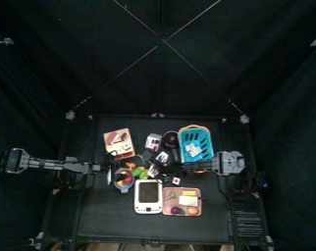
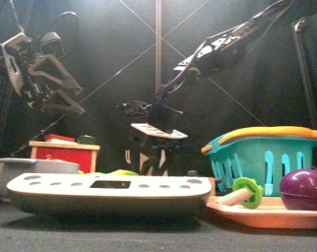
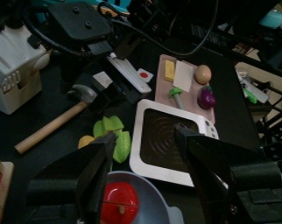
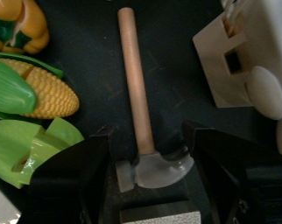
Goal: Grab hammer
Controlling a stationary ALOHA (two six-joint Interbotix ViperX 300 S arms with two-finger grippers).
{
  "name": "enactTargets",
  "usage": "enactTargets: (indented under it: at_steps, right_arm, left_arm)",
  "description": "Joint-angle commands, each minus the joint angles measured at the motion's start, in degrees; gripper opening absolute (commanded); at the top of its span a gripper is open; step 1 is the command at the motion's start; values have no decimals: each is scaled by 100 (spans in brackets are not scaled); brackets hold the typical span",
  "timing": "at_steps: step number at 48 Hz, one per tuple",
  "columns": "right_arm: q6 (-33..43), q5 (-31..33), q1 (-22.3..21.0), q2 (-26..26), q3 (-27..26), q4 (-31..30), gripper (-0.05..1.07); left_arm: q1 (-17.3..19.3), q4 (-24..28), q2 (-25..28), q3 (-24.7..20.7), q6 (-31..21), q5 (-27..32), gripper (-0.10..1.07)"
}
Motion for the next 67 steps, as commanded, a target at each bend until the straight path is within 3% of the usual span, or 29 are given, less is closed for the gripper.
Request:
enactTargets:
  at_steps: [1,15,19,31,67]
  right_arm:
    - [0,-35,-70,-123,-123,44,86]
    - [-9,-70,-88,26,-114,185,51]
    - [-9,9,-62,-114,-167,167,45]
    - [-9,510,70,-360,-343,53,45]
    - [-18,615,193,-378,-501,123,45]
  left_arm:
    - [26,9,0,-62,0,-26,90]
    - [18,0,9,-53,9,-26,90]
    - [18,0,0,-53,0,-26,90]
    - [18,-9,9,-53,0,-18,90]
    - [-35,-26,-202,0,-18,-18,90]
